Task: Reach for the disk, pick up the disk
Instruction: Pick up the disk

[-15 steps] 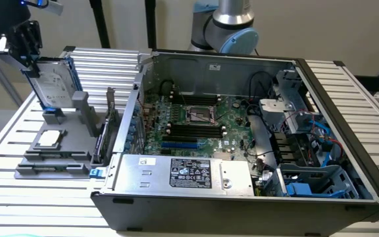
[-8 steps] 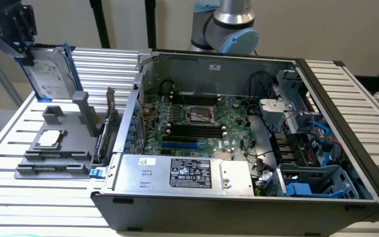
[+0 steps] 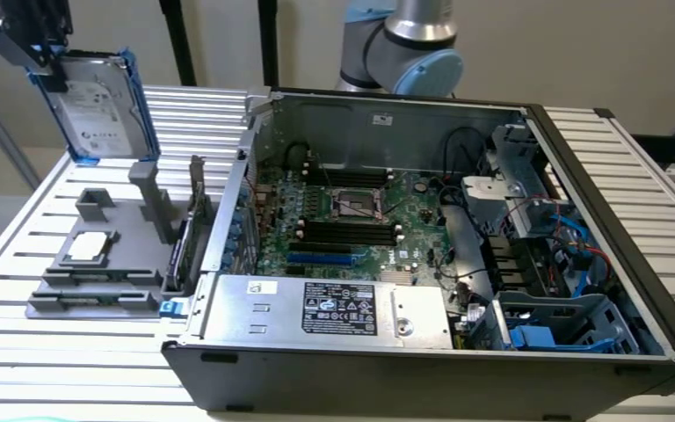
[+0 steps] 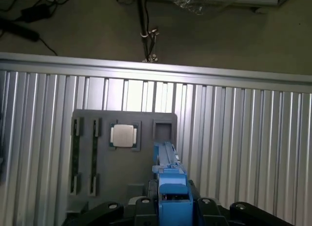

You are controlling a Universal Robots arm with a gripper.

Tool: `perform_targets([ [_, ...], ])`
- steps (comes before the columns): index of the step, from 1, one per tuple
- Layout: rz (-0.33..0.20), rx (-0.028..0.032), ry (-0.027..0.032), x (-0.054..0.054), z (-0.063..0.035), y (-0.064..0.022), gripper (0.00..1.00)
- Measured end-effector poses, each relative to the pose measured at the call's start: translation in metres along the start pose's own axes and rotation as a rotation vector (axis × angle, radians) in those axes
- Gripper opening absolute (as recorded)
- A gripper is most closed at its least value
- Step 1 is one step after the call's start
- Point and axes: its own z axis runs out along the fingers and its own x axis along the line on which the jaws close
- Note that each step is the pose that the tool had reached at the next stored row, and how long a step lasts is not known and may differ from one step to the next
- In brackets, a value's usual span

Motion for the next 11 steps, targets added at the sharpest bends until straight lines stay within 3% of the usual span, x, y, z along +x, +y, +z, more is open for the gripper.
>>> perform_targets([
  [11,0.0,-0.0033,-0.0041,0.01,-0.0516,-0.0482,0.33],
])
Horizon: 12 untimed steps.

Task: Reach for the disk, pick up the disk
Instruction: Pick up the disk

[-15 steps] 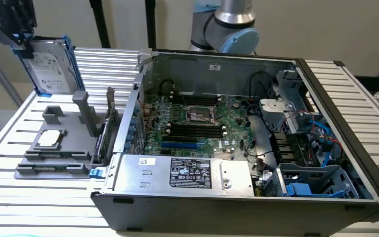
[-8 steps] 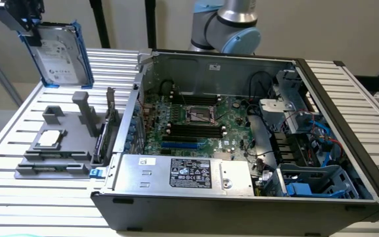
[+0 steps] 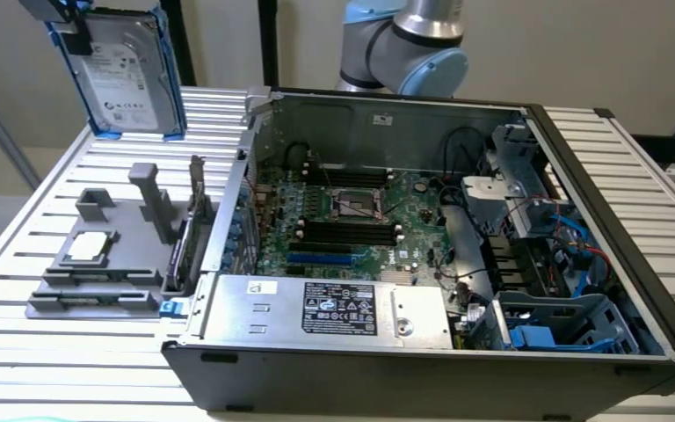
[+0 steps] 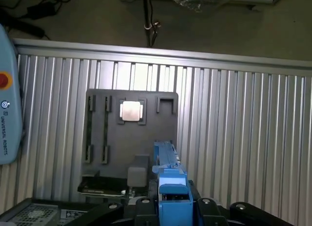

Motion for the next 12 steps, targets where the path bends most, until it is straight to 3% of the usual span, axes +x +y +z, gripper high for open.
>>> perform_targets([
  [12,0.0,-0.0074,-0.0014,0.011,-0.0558,-0.0523,0.33],
])
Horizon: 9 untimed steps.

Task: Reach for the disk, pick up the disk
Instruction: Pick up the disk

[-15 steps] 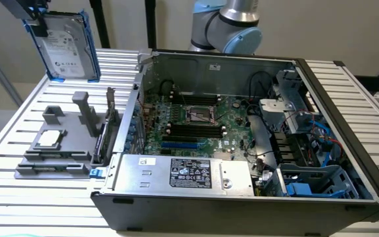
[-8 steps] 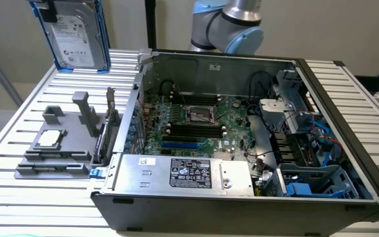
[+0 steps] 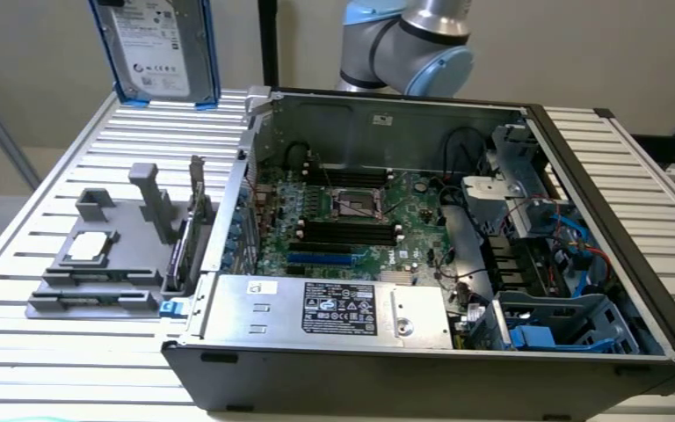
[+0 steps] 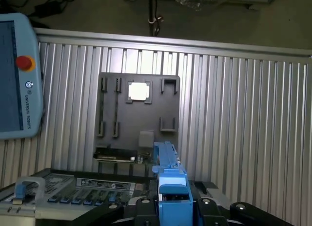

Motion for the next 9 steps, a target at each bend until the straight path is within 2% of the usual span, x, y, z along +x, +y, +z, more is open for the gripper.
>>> perform_targets([
  [5,0.0,-0.0018,-0.0013,0.005,-0.0187,-0.0217,0.33],
  [9,0.0,-0.0015,-0.0054,0.01,-0.022,-0.0395,0.33],
])
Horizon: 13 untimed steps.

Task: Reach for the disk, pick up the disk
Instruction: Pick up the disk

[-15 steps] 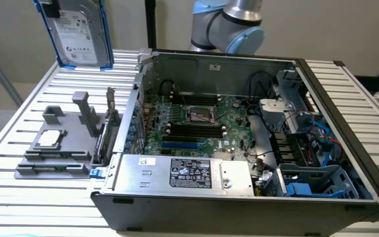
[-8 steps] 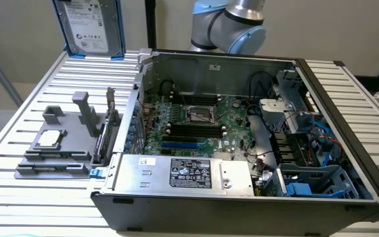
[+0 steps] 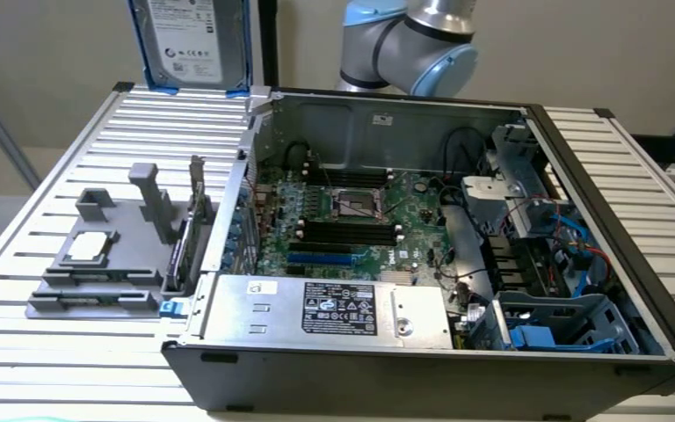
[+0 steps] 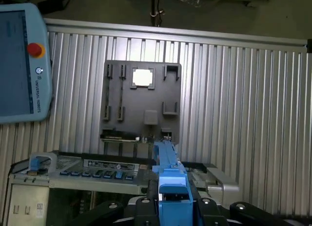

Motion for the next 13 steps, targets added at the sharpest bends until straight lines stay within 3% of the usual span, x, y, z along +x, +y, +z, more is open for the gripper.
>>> perform_targets([
  [5,0.0,0.0017,-0.0046,0.008,-0.0011,-0.0221,0.33],
  [13,-0.001,0.0144,-0.0098,0.02,-0.0022,-0.0548,0.33],
])
